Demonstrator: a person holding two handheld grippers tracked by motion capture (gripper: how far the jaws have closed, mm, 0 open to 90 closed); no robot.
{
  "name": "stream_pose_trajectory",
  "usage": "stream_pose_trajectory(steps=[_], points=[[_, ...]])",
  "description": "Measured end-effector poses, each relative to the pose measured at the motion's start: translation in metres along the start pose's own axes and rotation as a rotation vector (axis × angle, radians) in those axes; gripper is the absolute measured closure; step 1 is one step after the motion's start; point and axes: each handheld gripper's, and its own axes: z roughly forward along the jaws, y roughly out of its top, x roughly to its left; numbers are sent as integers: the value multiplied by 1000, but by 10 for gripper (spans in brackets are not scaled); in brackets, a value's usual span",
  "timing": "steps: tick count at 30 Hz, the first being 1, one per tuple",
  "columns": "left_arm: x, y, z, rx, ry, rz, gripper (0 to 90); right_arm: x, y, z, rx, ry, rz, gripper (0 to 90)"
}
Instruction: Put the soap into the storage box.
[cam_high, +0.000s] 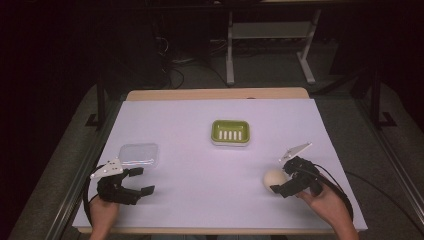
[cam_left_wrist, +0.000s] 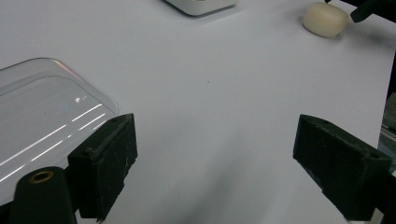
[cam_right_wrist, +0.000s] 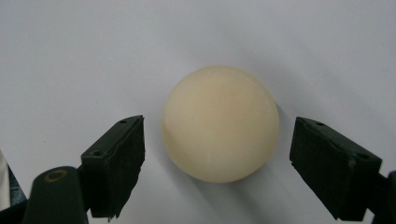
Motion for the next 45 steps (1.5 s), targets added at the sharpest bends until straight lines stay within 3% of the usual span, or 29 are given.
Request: stream_pose_trajectory(steps=[15,32,39,40,45], points=[[0,0,1,-1,-2,-4,129,1,7,17,51,1,-11,171],[0,0,0,-11,2,-7,129,4,10,27,96,-46,-22,230],[1,0,-2,-4,6,-1,129,4,12,26,113,-36,-31,234],[2,0,-2,-4,7,2,129,4,13,26,120,-15,-33,235],[2,0,-2,-7,6,-3,129,3,16,24,105,-8,-34,235]])
